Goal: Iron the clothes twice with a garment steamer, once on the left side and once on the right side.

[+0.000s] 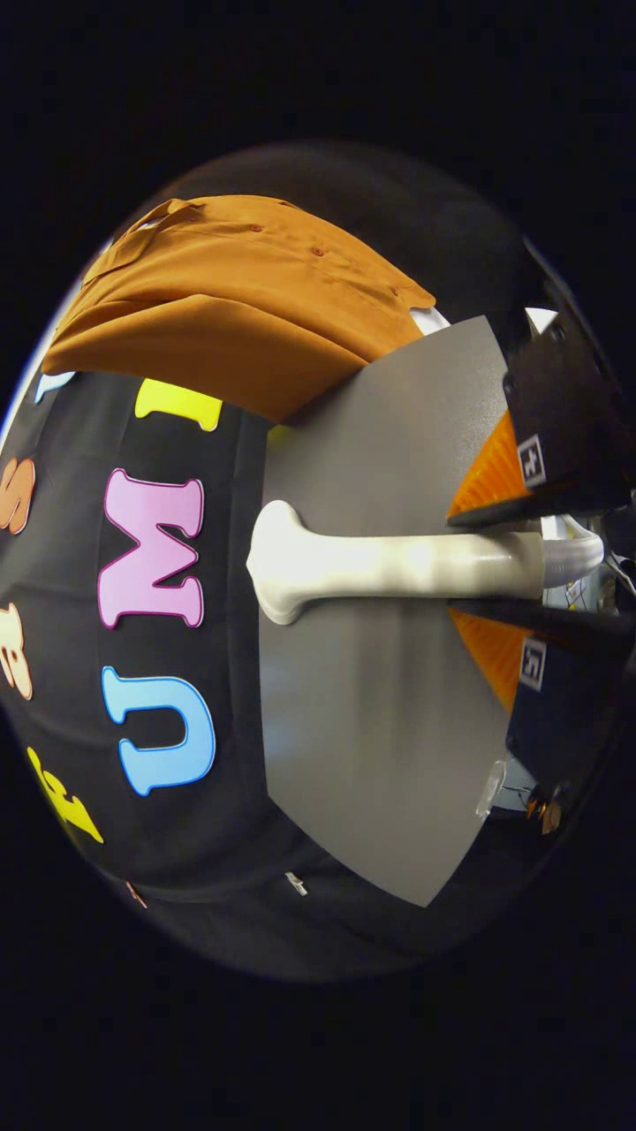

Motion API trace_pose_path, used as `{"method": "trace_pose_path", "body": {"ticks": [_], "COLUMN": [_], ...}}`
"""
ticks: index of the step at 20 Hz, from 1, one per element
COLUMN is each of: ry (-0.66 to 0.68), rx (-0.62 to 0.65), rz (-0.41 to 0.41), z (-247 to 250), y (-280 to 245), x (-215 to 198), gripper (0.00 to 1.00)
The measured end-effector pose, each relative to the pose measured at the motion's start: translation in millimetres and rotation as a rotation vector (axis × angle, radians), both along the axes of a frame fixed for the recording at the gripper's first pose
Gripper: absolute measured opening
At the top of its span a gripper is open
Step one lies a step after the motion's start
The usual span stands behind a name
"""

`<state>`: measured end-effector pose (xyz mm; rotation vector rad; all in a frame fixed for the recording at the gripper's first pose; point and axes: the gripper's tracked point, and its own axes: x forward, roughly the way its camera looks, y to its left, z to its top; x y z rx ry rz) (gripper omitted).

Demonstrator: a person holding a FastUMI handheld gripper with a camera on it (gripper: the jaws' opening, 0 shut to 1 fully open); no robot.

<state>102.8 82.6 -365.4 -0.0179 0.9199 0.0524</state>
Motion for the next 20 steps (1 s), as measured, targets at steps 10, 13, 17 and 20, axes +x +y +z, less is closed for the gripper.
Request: {"method": "trace_pose_path", "body": {"ticks": [10, 13, 17, 20], "ry": [-0.221, -0.355, -0.552, -0.708], "rx": [0.098, 0.137, 0.159, 0.17], "rz": [-0.012, -0.026, -0.02, -0.015], "z": [66.7, 122.8, 206.2, 259.9], "y": [-6.9, -21.1, -50.7, -80.0], "x": [-6.4, -10.3, -21.0, -23.9], "gripper": [0.29, 0.29, 0.29, 0.29]}}
